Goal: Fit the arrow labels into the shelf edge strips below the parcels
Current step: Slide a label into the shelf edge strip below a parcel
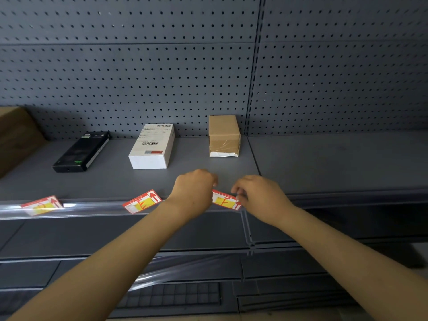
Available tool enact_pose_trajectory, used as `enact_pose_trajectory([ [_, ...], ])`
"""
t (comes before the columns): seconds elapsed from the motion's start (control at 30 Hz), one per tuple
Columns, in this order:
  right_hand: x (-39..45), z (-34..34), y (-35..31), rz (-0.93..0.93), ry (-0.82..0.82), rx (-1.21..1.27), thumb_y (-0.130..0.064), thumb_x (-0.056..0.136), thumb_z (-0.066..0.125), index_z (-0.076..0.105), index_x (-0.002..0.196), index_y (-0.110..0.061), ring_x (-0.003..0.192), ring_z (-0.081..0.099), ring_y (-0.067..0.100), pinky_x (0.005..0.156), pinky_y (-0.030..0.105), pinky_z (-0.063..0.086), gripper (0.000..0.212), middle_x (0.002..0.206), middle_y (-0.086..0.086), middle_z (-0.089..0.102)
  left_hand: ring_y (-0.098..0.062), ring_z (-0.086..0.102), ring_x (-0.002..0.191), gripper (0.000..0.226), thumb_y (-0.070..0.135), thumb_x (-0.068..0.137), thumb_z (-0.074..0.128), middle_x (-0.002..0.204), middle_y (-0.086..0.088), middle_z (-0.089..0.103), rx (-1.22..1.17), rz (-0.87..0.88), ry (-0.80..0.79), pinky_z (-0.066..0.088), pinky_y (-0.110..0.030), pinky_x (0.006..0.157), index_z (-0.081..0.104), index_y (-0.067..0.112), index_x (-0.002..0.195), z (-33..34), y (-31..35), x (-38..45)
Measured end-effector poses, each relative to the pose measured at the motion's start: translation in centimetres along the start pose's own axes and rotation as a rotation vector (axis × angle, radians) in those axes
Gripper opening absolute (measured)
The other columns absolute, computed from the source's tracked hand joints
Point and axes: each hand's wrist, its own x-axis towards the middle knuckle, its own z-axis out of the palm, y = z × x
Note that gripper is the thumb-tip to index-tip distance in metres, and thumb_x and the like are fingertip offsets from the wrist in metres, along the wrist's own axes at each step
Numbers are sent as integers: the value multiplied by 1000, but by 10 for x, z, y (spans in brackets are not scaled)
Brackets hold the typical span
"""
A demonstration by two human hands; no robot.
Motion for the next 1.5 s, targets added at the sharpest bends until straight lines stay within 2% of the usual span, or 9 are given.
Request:
enact_pose_trajectory([
  [0.07,-1,2,-3,8,-31,-5,-15,89,58,68,102,-19,86,62,16,73,37,56,17,100,1,68,-22,65,100,30,12,89,62,117,-3,66,-31,-12,-5,53,-32,85,66,24,117,0,1,1],
  [0.23,0,6,-5,74,-33,23,-14,90,58,69,104,-16,87,65,18,74,36,57,18,102,5,71,-24,66,95,23,8,90,58,110,-6,68,-90,-40,7,53,-31,80,71,19,106,1,2,0],
  [0.47,-2,8,-7,96,-36,-10,-15,92,57,66,110,-17,89,67,21,77,38,57,21,102,6,72,-26,65,96,25,2,92,56,111,-12,67,-161,-48,-43,52,-30,85,68,12,111,9,3,2],
  [0.57,-1,8,-9,61,-41,-60,-14,88,62,63,103,-18,87,65,21,76,37,57,15,98,5,70,-26,65,95,26,0,91,55,110,-12,66,-141,-43,-47,52,-30,84,68,12,111,12,3,2],
  [0.77,4,6,-9,10,-89,-156,-9,85,59,68,93,-16,88,62,21,74,35,54,15,95,5,68,-27,65,95,25,5,91,57,110,-10,65,-58,11,-70,51,-31,80,69,15,111,21,6,-2],
  [0.9,5,6,-9,-12,-92,-167,-6,86,57,68,99,-17,90,63,22,76,35,54,20,96,5,68,-26,66,95,25,9,92,57,109,-8,68,-1,8,-73,49,-30,75,70,19,111,24,4,-3],
  [1.1,9,9,-11,-32,-155,-254,-4,89,55,71,102,-15,89,65,24,77,34,56,24,100,7,69,-24,67,97,25,13,94,58,111,-6,69,69,28,-71,52,-30,79,68,19,115,25,3,0],
  [1.3,7,8,-9,-81,-208,-310,2,87,53,70,99,-11,85,63,25,73,36,55,25,98,8,64,-23,67,98,24,15,93,58,112,-6,67,97,17,-86,42,-26,71,69,19,114,25,3,3],
  [1.5,2,10,-5,-136,-204,-310,5,85,53,69,102,-10,86,60,25,70,34,52,28,100,9,60,-25,67,97,25,12,91,59,111,-6,68,91,-10,-101,51,-29,77,71,19,111,27,-3,3],
])
